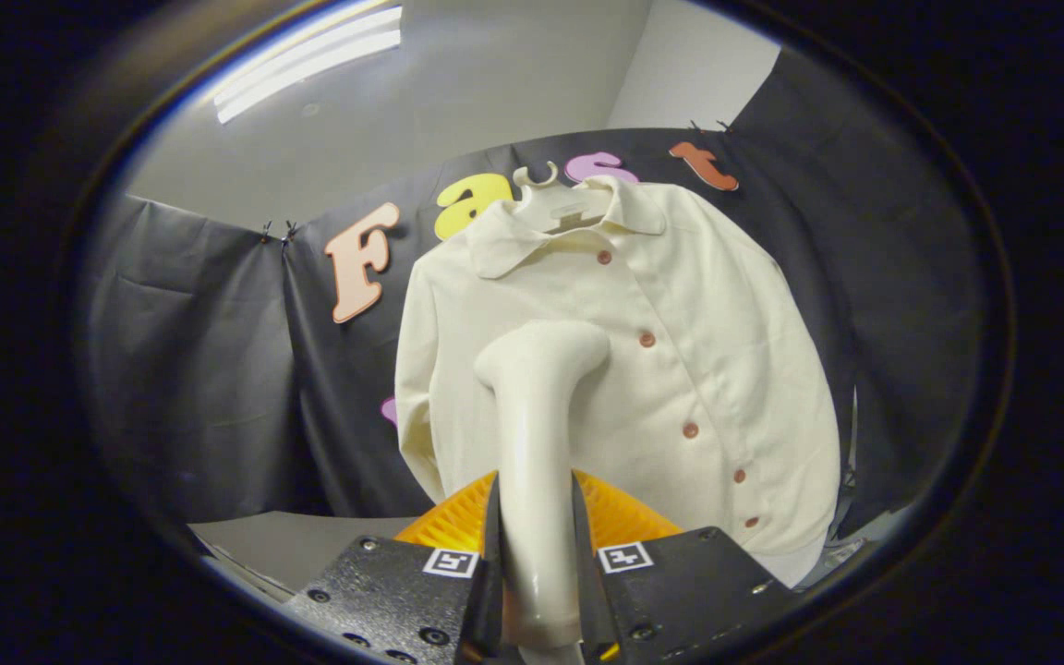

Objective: Iron the clothes twice with a garment steamer, once on the left side and once on the right side.

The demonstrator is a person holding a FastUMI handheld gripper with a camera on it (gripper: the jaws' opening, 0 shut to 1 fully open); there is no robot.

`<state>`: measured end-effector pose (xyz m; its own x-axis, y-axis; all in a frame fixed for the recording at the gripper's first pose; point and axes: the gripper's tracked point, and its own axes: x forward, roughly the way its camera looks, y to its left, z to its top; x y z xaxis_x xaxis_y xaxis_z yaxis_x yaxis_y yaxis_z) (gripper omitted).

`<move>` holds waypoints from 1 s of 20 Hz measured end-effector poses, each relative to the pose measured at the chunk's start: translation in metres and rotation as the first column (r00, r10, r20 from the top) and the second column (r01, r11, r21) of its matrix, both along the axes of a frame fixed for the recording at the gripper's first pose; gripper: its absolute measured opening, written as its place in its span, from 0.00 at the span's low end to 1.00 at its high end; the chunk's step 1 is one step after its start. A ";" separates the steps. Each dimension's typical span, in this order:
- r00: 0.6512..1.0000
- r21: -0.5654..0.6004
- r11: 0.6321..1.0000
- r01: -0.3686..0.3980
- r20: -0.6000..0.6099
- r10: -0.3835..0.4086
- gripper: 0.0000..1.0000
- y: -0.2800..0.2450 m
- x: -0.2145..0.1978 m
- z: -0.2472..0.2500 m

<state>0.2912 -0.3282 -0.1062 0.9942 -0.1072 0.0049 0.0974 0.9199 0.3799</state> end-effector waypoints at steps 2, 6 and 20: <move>1.000 0.013 1.000 -0.005 -0.012 0.005 0.33 0.000 -0.005 -0.012; 0.999 0.048 0.999 -0.017 -0.039 0.019 0.33 0.002 -0.017 -0.041; 0.987 0.126 0.990 -0.060 -0.144 0.078 0.33 0.012 -0.062 -0.139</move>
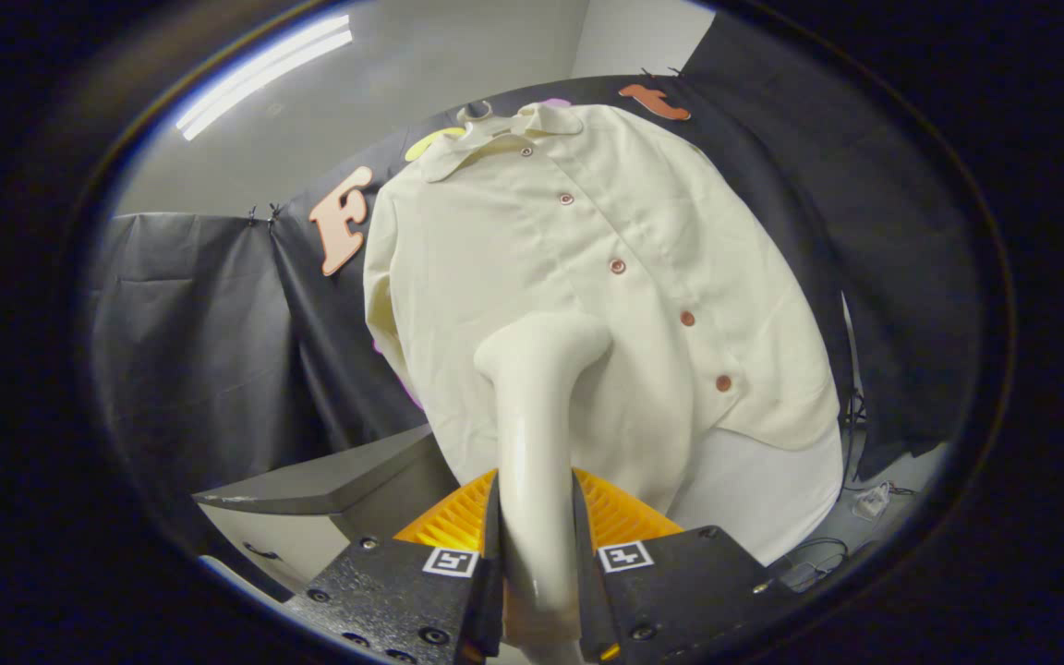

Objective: Iron the clothes twice with a garment steamer, once on the left side and once on the right side.

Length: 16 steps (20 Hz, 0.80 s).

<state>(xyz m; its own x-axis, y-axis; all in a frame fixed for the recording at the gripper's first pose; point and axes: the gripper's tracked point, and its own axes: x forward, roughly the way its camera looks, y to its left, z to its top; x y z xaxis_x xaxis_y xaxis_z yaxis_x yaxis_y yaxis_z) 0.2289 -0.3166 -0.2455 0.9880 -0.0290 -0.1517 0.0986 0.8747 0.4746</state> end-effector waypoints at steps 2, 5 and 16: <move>1.000 0.018 1.000 -0.010 -0.026 0.010 0.33 0.003 -0.007 -0.020; 0.998 0.045 0.999 -0.020 -0.060 0.022 0.33 0.007 -0.015 -0.046; 0.983 0.082 0.996 -0.037 -0.178 0.051 0.33 0.009 -0.054 -0.104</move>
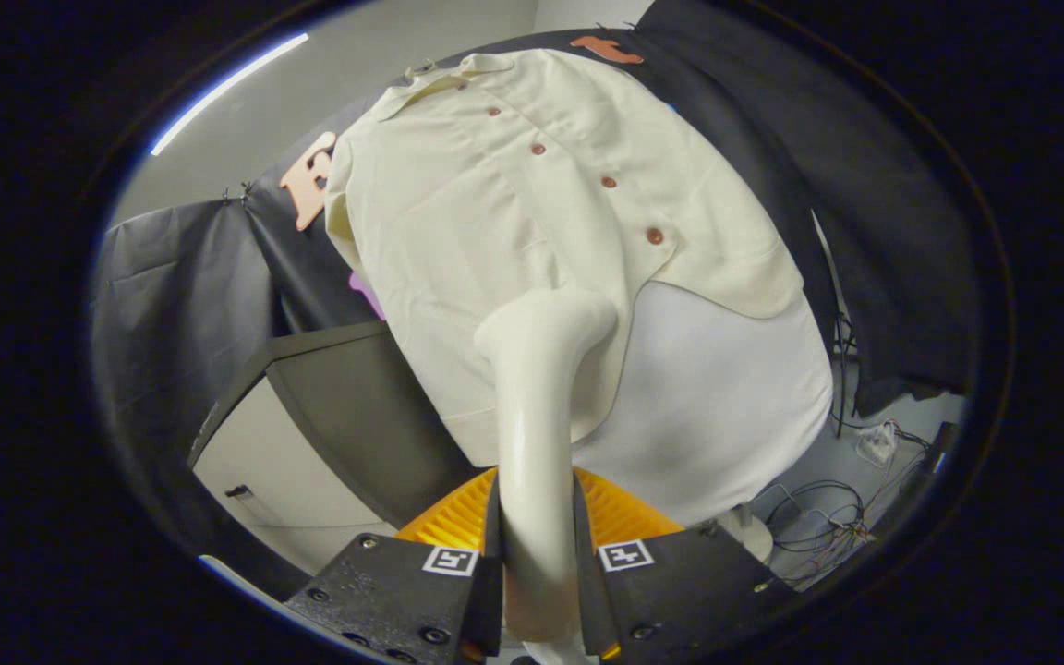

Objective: Iron the clothes twice with a garment steamer, once on the left side and once on the right side.

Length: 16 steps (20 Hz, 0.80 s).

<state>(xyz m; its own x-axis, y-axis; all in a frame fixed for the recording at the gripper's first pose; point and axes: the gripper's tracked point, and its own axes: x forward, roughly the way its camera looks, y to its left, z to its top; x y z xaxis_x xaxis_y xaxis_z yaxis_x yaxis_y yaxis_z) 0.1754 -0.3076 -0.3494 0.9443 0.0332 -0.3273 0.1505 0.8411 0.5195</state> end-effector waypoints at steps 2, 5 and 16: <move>1.000 -0.005 1.000 0.005 -0.006 -0.005 0.33 -0.004 -0.007 0.001; 1.000 0.012 1.000 0.020 0.004 -0.020 0.32 -0.009 -0.019 0.009; 0.978 -0.075 0.996 0.056 0.204 -0.040 0.32 -0.034 -0.018 0.146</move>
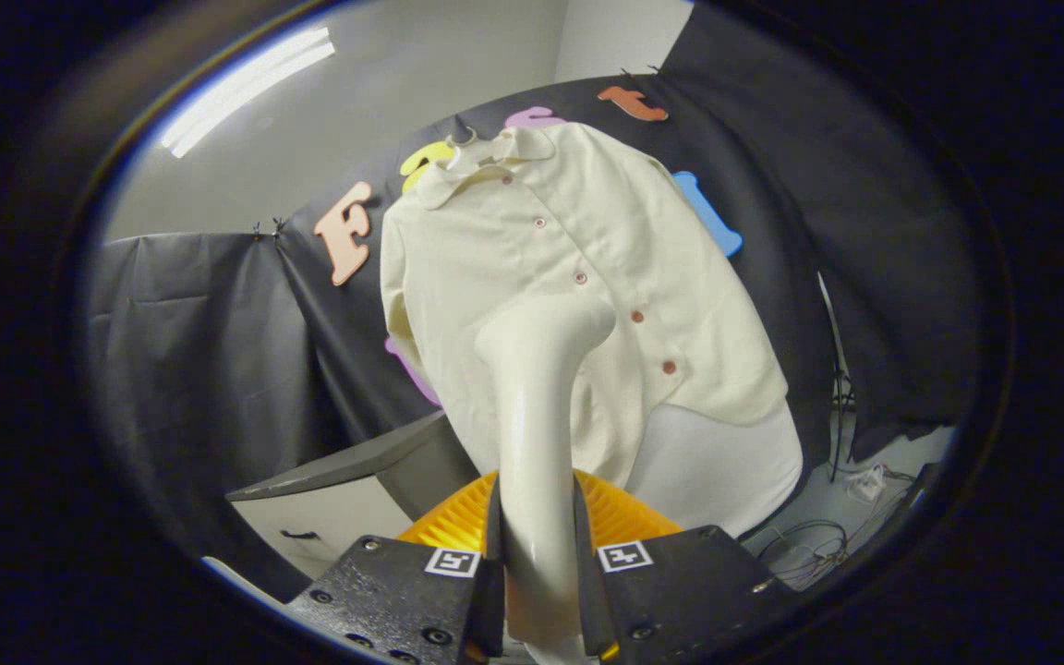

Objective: Iron the clothes twice with a garment steamer, once on the left side and once on the right side.

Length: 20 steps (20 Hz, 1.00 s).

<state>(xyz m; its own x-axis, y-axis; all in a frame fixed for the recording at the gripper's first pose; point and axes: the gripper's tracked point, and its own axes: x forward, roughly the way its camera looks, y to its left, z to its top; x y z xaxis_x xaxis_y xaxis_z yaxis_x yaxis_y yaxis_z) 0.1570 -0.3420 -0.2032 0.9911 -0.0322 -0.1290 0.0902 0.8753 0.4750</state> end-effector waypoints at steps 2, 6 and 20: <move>1.000 -0.043 0.999 0.014 0.019 -0.013 0.32 -0.008 0.008 0.022; 0.998 -0.089 0.995 0.050 0.049 -0.045 0.32 -0.035 0.026 0.063; 0.973 -0.115 0.972 0.205 0.133 -0.190 0.32 -0.137 0.129 0.148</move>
<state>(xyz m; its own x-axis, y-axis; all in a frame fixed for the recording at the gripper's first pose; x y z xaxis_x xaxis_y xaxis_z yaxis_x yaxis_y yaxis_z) 0.2859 -0.4792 -0.0553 0.9715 -0.2371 0.0088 0.2161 0.8997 0.3793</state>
